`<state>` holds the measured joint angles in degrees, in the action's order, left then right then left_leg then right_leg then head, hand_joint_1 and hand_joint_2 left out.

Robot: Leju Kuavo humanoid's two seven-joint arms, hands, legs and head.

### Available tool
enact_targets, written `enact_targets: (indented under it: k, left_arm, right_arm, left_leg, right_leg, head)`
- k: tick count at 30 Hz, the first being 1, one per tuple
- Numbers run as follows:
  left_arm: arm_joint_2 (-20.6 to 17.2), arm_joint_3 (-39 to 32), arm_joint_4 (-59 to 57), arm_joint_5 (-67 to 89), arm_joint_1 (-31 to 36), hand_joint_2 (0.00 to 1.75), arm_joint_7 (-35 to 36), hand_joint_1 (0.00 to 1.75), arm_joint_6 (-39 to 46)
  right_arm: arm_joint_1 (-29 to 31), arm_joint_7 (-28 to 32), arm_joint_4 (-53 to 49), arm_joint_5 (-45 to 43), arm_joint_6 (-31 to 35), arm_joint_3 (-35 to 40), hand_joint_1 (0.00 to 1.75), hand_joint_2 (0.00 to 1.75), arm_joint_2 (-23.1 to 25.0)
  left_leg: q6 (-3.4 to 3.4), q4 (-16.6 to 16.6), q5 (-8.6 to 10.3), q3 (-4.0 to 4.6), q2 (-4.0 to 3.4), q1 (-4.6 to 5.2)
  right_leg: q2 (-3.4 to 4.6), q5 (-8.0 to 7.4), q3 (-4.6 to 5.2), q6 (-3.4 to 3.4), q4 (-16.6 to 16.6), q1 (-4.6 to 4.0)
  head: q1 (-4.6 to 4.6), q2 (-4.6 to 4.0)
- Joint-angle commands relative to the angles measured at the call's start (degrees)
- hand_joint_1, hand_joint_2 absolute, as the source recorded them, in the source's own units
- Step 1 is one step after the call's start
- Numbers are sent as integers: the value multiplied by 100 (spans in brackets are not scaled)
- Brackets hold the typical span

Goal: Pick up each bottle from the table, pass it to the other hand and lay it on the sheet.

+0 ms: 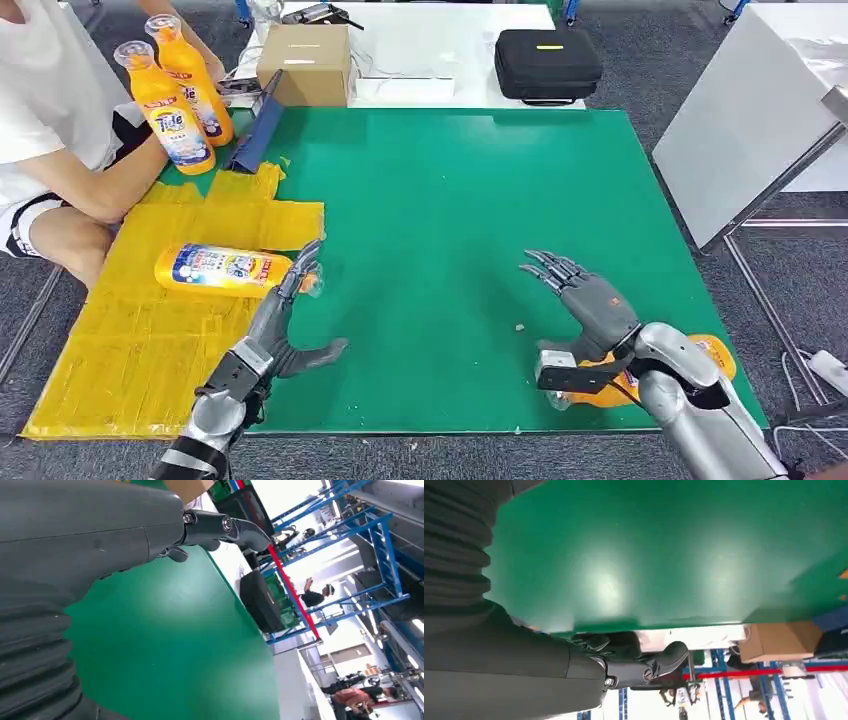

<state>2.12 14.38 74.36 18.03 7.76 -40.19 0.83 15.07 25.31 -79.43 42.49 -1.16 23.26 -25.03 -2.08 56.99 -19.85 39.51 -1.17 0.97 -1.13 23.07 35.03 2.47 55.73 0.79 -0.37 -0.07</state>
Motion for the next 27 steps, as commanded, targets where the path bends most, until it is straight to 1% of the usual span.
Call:
enact_targets:
  k: [1,3,4,5,6,7,8,9,11,12,13,14,15,16,17,18,19,20,22,23,24,25,26,27]
  left_arm:
    - [165,-260,-455,-93,370,175,19,0,-122]
    - [190,-291,-484,-107,393,175,19,0,-180]
    - [196,-287,-499,-90,406,175,19,0,-156]
    - [212,-285,-487,-73,411,175,19,0,-145]
    - [220,-282,-465,-93,413,175,19,0,-172]
    - [233,-279,-459,-82,418,175,19,0,-172]
    - [235,-280,-464,-78,423,175,19,0,-172]
    - [235,-280,-464,-78,423,175,19,0,-172]
    - [233,-283,-463,-76,424,175,19,0,-170]
    - [233,-283,-463,-76,424,175,19,0,-170]
    - [233,-278,-442,-77,427,175,19,0,-190]
    - [241,-279,-445,-86,440,175,19,0,-212]
    - [247,-283,-447,-82,446,175,19,0,-205]
    - [251,-281,-448,-57,450,175,19,0,-179]
    - [274,-311,-417,-16,414,175,19,0,-130]
    - [281,-336,-374,-14,379,175,19,0,-142]
    - [285,-363,-325,-13,345,175,19,0,-150]
    - [284,-373,-310,-10,332,175,19,0,-160]
    - [284,-373,-310,-10,332,175,19,0,-160]
    - [284,-373,-310,-10,332,175,19,0,-160]
    - [284,-373,-310,-10,332,175,19,0,-160]
    - [282,-376,-311,-11,334,175,19,0,-164]
    - [289,-387,-310,-8,331,175,19,0,-159]
    - [288,-388,-303,1,325,175,19,0,-158]
  right_arm:
    - [-404,410,-864,-482,-537,-669,0,175,-968]
    - [-601,468,-1077,-536,-652,-849,0,175,-1066]
    - [-693,483,-1155,-548,-693,-913,0,175,-1106]
    - [-845,487,-1276,-541,-711,-1015,0,175,-1162]
    - [-959,496,-1355,-538,-726,-1081,0,175,-1205]
    - [-1069,510,-1404,-538,-746,-1155,0,175,-1229]
    - [-1099,511,-1425,-538,-745,-1174,0,175,-1238]
    - [-1099,511,-1425,-538,-745,-1174,0,175,-1238]
    - [-1099,509,-1433,-538,-744,-1166,0,175,-1220]
    - [-1099,509,-1433,-538,-744,-1166,0,175,-1220]
    - [-1128,522,-1458,-518,-757,-1189,0,175,-1226]
    - [-1214,540,-1516,-520,-771,-1231,0,175,-1287]
    - [-1303,550,-1572,-544,-796,-1291,0,175,-1322]
    - [-1427,548,-1640,-551,-795,-1395,0,175,-1352]
    - [-1734,465,-1787,-481,-758,-1630,0,175,-1379]
    - [-1922,456,-1873,-437,-743,-1780,0,175,-1382]
    - [-2166,448,-1995,-386,-729,-1967,0,175,-1370]
    - [-2261,453,-2038,-369,-726,-2032,0,175,-1364]
    - [-2261,453,-2038,-369,-726,-2032,0,175,-1364]
    - [-2261,453,-2038,-369,-726,-2032,0,175,-1364]
    - [-2261,453,-2038,-369,-726,-2032,0,175,-1364]
    - [-2232,453,-2038,-355,-731,-2021,0,175,-1342]
    - [-2242,435,-2042,-311,-738,-2027,0,175,-1348]
    - [-2310,427,-2063,-303,-740,-2065,0,175,-1375]
  left_leg:
    - [11,3,-5,-11,37,-1]
    - [19,14,-22,-35,53,-7]
    - [12,5,-11,-20,39,-4]
    - [16,10,-20,-32,35,-6]
    - [10,2,-9,-16,28,-3]
    - [14,7,-18,-28,34,-6]
    - [6,0,-10,-13,29,-3]
    - [14,7,-22,-31,35,-6]
    - [6,0,-12,-14,22,-3]
    - [15,7,-25,-35,24,-6]
    - [9,1,-15,-20,13,-4]
    - [15,6,-25,-36,15,-6]
    - [10,1,-16,-23,17,-4]
    - [13,3,-20,-29,20,-6]
    - [18,8,-27,-40,37,-7]
    - [20,9,-30,-46,32,-10]
    - [12,1,-18,-30,36,-6]
    - [15,4,-26,-44,51,-9]
    - [4,-4,-12,-19,26,-3]
    - [10,2,-25,-35,26,-5]
    - [7,1,-21,-21,15,-4]
    - [14,7,-35,-42,14,-6]
    - [6,2,-29,-30,12,-2]
    - [14,8,-42,-48,13,-6]
  right_leg:
    - [-25,15,-17,-6,6,2]
    - [-33,33,-49,-10,9,-1]
    - [-26,19,-32,-6,2,0]
    - [-18,25,-45,-8,4,-1]
    - [-18,14,-27,-5,0,0]
    - [-19,22,-43,-8,2,-2]
    - [-19,12,-23,-6,-1,0]
    - [-20,23,-43,-10,2,-2]
    - [-12,11,-24,-5,-3,-2]
    - [-7,22,-45,-11,1,-3]
    - [-3,11,-27,-7,-3,-2]
    - [1,19,-43,-11,-1,-3]
    - [-6,12,-29,-7,-3,-2]
    - [-6,16,-36,-10,-1,-3]
    - [-19,27,-50,-12,3,-3]
    - [-15,29,-56,-13,2,-5]
    - [-25,22,-40,-9,-4,-3]
    - [-34,32,-57,-11,-4,-5]
    - [-17,14,-29,-4,-8,-1]
    - [-11,25,-47,-7,-5,-2]
    - [-3,21,-34,4,-4,-2]
    - [4,32,-55,0,-1,-3]
    - [3,23,-41,3,-4,-2]
    - [7,33,-59,-1,-1,-3]
  head:
    - [0,0]
    - [2,0]
    - [0,0]
    - [0,0]
    - [2,0]
    - [2,0]
    - [0,0]
    - [0,0]
    - [2,0]
    - [0,0]
    - [0,2]
    - [0,0]
    - [0,0]
    - [0,0]
    - [0,0]
    - [0,0]
    - [0,0]
    - [0,0]
    - [0,2]
    - [0,0]
    - [2,0]
    - [0,0]
    - [0,0]
    - [-2,0]
